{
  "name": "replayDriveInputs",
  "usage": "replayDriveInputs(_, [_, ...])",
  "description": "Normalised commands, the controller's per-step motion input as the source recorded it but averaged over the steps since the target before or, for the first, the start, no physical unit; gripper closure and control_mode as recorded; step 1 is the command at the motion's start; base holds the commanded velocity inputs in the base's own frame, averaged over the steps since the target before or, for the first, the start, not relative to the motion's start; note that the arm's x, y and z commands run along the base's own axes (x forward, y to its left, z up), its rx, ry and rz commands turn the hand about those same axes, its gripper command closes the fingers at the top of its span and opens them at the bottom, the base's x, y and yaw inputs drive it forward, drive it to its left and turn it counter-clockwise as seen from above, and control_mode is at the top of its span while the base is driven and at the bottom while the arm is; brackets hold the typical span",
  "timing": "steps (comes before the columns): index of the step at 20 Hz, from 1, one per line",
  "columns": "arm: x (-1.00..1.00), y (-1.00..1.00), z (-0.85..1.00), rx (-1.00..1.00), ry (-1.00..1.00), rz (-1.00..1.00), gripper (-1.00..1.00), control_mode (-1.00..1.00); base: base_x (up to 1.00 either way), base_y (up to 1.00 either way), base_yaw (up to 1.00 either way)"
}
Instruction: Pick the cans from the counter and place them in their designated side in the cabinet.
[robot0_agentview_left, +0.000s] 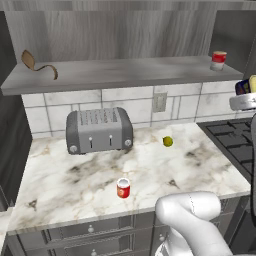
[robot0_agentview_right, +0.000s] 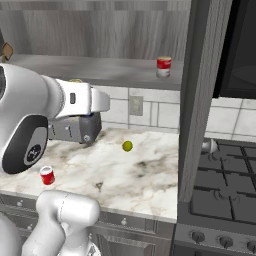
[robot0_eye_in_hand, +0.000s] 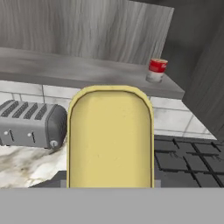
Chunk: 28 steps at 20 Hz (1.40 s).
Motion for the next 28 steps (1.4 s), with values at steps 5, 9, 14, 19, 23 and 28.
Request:
replayDriveInputs(5, [0.18, 0.0, 0.18, -0.02, 0.01, 0.0, 1.0, -1.0, 0.0, 0.0, 0.0])
replayDriveInputs(9, [0.13, 0.0, 0.17, -0.01, 0.0, 0.0, 1.0, -1.0, 0.0, 0.0, 0.0])
replayDriveInputs(14, [0.13, 0.0, 0.14, 0.0, 0.0, 0.01, 1.0, -1.0, 0.0, 0.0, 0.0])
replayDriveInputs(19, [0.12, 0.0, 0.08, 0.0, 0.0, 0.02, 1.0, -1.0, 0.0, 0.0, 0.0])
replayDriveInputs(23, [0.18, 0.0, 0.02, 0.0, 0.0, 0.03, 1.0, -1.0, 0.0, 0.0, 0.0])
replayDriveInputs(28, [0.16, 0.0, 0.01, 0.0, 0.0, 0.02, 1.0, -1.0, 0.0, 0.0, 0.0])
